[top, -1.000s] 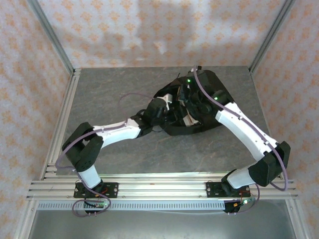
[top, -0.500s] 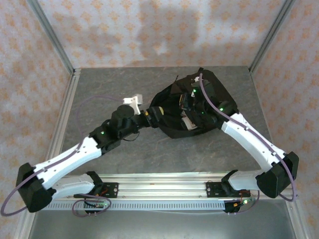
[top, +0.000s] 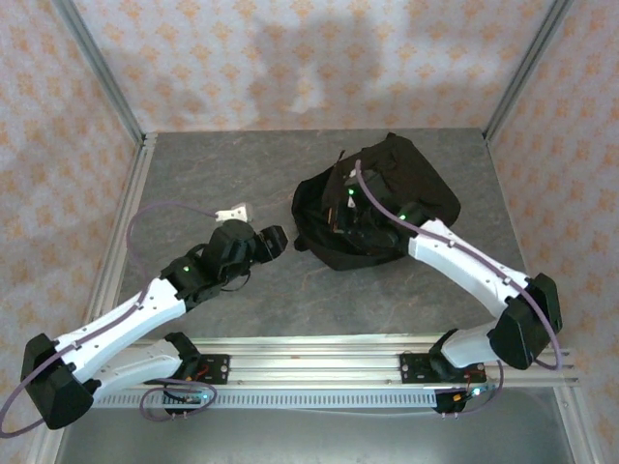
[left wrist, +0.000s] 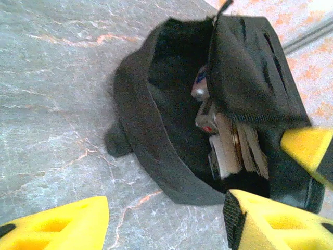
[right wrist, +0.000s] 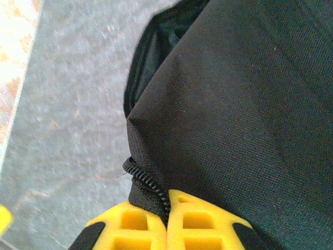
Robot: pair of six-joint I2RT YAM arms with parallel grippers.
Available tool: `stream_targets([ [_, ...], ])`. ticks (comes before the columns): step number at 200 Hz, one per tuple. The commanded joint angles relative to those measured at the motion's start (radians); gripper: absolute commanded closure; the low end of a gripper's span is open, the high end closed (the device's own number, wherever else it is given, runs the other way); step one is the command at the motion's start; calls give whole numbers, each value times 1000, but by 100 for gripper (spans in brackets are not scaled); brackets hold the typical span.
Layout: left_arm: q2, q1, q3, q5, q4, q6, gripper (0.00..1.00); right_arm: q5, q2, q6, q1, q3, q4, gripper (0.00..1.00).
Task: Pack the student bag
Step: Close the student bag at the middle-right of the table, then zip the student bag at the center of the table.
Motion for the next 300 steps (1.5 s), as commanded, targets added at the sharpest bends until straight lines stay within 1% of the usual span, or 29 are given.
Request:
stream_targets([
  [1, -3, 26, 5, -62, -50, 14, 39, 58, -30, -25, 14, -87, -104, 100],
  [39, 82, 56, 14, -133, -8, -15, 41, 148, -73, 11, 29, -240, -176, 100],
  [60, 164, 62, 54, -110, 36, -18, 41, 265, -146, 68, 29, -302, -254, 100],
  [85, 297, 61, 145, -86, 74, -5, 42, 470, -314, 186, 28, -383, -346, 100],
  [99, 398, 61, 225, -72, 91, 3, 42, 546, -398, 214, 25, -418, -364, 100],
  [102, 422, 61, 245, -61, 96, 9, 42, 556, -414, 219, 22, -423, -365, 98],
  [110, 493, 61, 309, -28, 103, 29, 41, 572, -457, 228, 17, -435, -361, 87],
  [117, 558, 60, 367, 12, 98, 44, 40, 572, -481, 228, 13, -441, -352, 82],
  [124, 625, 60, 439, 68, 94, 74, 40, 574, -503, 231, 10, -443, -343, 69],
  [129, 676, 59, 494, 111, 88, 105, 40, 580, -517, 237, 8, -440, -344, 56],
  [138, 766, 56, 602, 173, 56, 147, 39, 613, -537, 255, 6, -432, -357, 36],
  [139, 775, 57, 613, 179, 53, 151, 39, 623, -542, 260, 6, -428, -361, 33],
  [141, 793, 56, 635, 192, 47, 158, 39, 627, -544, 262, 6, -426, -364, 31],
  [151, 883, 58, 739, 244, 20, 180, 38, 686, -569, 289, 1, -411, -388, 17],
  [155, 915, 58, 779, 257, 5, 186, 38, 698, -578, 295, 0, -408, -393, 15],
  [170, 1022, 58, 893, 290, -12, 212, 38, 745, -621, 304, -12, -397, -398, 15],
  [194, 1158, 58, 1052, 325, -57, 250, 39, 762, -679, 282, -31, -394, -382, 15],
  [214, 1265, 60, 1203, 288, -163, 290, 42, 755, -697, 268, -45, -392, -381, 16],
  [230, 1322, 66, 1277, 273, -207, 311, 46, 736, -700, 259, -48, -397, -374, 16],
  [236, 1337, 69, 1293, 276, -211, 313, 49, 727, -701, 257, -49, -402, -370, 17],
  [243, 1350, 73, 1305, 288, -210, 312, 57, 720, -700, 257, -50, -408, -365, 17],
  [248, 1360, 77, 1312, 298, -210, 306, 65, 714, -701, 257, -51, -411, -361, 17],
  [259, 1367, 89, 1310, 330, -194, 278, 86, 707, -700, 257, -53, -416, -357, 18],
  [271, 1353, 107, 1264, 362, -145, 233, 100, 698, -701, 253, -54, -419, -350, 19],
  [285, 1301, 128, 1159, 376, -52, 168, 100, 655, -696, 219, -54, -424, -318, 20],
  [300, 1212, 158, 1015, 359, 53, 93, 100, 595, -674, 185, -54, -421, -289, 21],
])
